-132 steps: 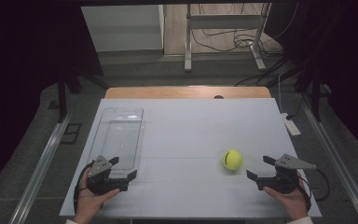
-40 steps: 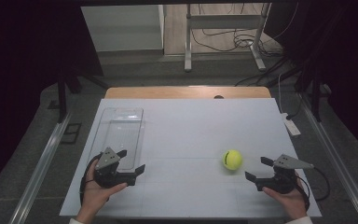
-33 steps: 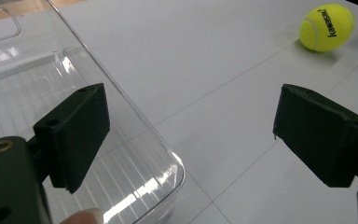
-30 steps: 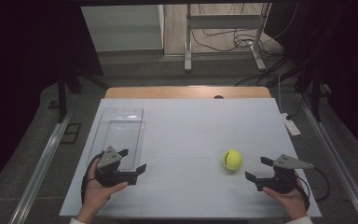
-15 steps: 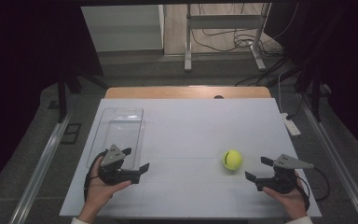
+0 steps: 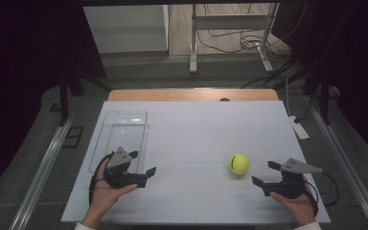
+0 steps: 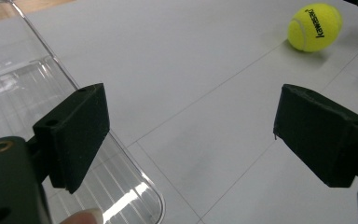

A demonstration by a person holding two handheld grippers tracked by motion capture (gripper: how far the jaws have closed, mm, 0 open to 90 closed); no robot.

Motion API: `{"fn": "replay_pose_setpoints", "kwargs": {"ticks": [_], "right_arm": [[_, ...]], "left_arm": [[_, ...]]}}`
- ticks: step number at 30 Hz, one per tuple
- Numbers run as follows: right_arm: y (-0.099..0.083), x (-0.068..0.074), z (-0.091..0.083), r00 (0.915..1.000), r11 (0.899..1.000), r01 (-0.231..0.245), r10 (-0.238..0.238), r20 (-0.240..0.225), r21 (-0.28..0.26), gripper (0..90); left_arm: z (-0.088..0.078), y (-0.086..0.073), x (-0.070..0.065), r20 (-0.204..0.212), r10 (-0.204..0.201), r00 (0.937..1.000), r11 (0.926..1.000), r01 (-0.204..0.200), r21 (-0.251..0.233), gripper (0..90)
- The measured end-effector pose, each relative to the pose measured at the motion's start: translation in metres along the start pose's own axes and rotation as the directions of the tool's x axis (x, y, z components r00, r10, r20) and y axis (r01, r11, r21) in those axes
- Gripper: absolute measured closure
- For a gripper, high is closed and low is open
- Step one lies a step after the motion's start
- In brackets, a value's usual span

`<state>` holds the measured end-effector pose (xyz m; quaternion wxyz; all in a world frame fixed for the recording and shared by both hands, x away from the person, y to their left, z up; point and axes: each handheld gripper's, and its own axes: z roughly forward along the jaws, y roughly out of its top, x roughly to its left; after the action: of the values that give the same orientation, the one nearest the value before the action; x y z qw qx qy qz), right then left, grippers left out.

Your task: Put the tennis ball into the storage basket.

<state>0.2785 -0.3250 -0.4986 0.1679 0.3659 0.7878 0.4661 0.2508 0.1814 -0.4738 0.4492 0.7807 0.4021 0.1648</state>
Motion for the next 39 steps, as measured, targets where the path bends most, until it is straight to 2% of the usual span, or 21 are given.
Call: {"fn": "replay_pose_setpoints", "kwargs": {"ticks": [39], "right_arm": [[0.0, 0.0, 0.0, 1.0, 1.0, -0.001, 0.001, -0.002, 0.001, 8.6]], "left_arm": [[0.023, 0.019, -0.011, 0.051, 0.026, 0.9984, 0.9994, -0.027, 0.022, 11.3]]}}
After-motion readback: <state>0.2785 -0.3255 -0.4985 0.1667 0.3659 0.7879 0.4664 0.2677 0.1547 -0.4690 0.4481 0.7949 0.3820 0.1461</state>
